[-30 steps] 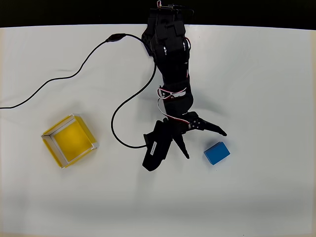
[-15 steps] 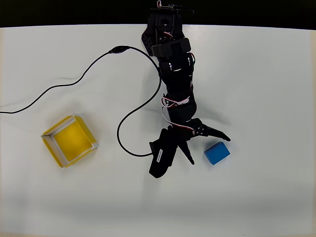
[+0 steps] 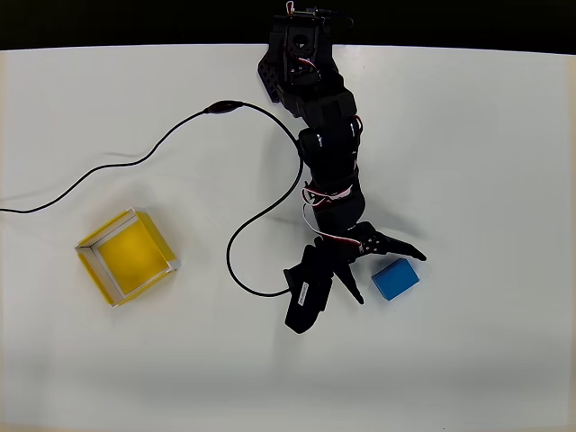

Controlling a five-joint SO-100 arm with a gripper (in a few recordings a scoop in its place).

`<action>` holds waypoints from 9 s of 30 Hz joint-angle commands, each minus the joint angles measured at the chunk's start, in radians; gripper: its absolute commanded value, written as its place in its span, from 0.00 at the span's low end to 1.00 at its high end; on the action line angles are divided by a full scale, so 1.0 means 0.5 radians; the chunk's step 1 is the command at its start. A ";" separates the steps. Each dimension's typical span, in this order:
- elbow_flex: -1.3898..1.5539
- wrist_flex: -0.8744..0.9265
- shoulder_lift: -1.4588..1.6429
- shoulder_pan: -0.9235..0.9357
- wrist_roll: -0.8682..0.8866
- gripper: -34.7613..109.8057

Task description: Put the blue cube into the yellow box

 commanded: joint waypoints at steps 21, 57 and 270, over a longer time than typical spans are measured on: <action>-0.359 0.110 -0.114 -0.172 -0.028 0.67; -0.485 0.291 -0.074 -0.083 -0.396 0.52; 1.552 4.737 4.507 0.865 -0.098 0.24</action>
